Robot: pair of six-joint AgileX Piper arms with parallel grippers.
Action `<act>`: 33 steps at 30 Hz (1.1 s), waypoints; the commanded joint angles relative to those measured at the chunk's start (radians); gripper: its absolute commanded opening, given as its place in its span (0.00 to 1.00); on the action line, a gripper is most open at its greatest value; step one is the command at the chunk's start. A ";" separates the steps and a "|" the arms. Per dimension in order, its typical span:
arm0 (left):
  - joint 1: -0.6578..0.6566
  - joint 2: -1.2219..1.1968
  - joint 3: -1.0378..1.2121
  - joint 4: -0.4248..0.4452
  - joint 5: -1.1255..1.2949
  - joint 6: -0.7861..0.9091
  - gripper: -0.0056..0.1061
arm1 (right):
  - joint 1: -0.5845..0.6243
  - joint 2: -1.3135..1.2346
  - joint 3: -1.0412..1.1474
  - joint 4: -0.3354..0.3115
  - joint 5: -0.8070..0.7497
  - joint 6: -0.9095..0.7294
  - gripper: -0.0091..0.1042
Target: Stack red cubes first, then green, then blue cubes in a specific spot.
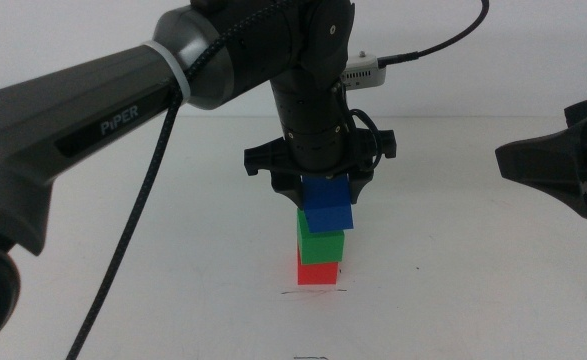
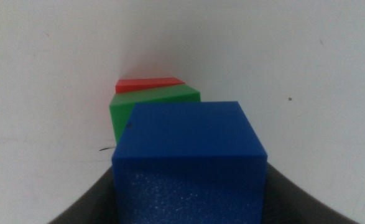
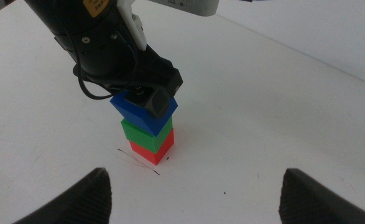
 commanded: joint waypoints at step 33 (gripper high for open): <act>-0.004 -0.001 -0.033 0.066 0.072 -0.027 0.10 | -0.007 -0.013 -0.026 0.002 -0.061 -0.009 0.74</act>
